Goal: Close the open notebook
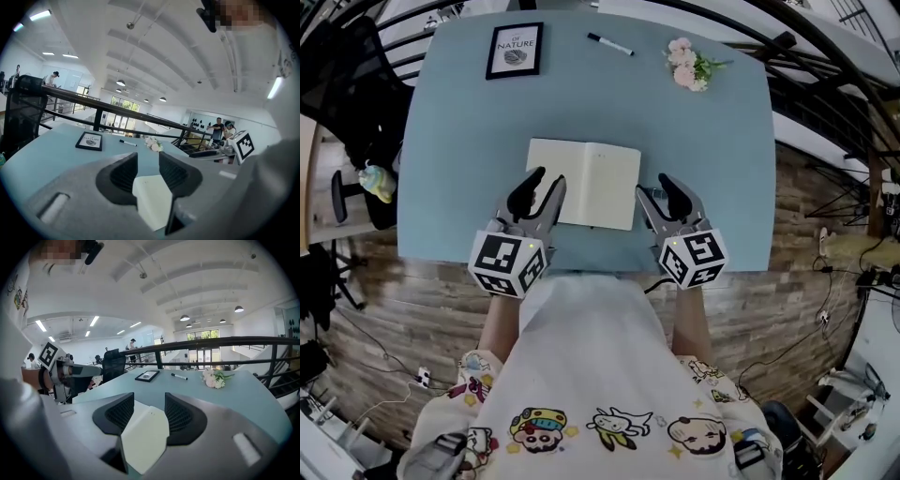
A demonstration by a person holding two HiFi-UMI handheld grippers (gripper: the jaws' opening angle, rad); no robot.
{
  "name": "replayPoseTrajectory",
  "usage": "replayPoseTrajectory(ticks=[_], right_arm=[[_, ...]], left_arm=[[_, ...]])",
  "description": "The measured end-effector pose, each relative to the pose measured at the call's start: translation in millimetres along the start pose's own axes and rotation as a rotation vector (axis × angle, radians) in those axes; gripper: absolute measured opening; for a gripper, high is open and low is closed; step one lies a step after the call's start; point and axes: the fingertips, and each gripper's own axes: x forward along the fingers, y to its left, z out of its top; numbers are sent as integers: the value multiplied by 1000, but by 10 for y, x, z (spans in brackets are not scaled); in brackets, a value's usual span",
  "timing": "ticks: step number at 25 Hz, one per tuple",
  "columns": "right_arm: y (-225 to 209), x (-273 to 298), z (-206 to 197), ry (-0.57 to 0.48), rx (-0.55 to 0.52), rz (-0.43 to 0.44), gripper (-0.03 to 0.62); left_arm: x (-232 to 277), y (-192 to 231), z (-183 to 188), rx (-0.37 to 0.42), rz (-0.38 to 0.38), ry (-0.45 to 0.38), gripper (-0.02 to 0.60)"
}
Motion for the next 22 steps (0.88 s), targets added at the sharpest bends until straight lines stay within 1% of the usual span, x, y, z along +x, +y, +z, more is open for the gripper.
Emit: replayPoseTrajectory(ticks=[4, 9, 14, 22], right_arm=[[-12, 106, -212, 52, 25, 7, 201], [-44, 233, -513, 133, 21, 10, 201], [-113, 296, -893, 196, 94, 7, 199], [-195, 464, -1405, 319, 100, -4, 201]], left_arm=[[23, 50, -236, -34, -4, 47, 137], [111, 98, -567, -84, -10, 113, 137], [86, 124, -954, -149, 0, 177, 137], [41, 140, -1360, -219, 6, 228, 137]])
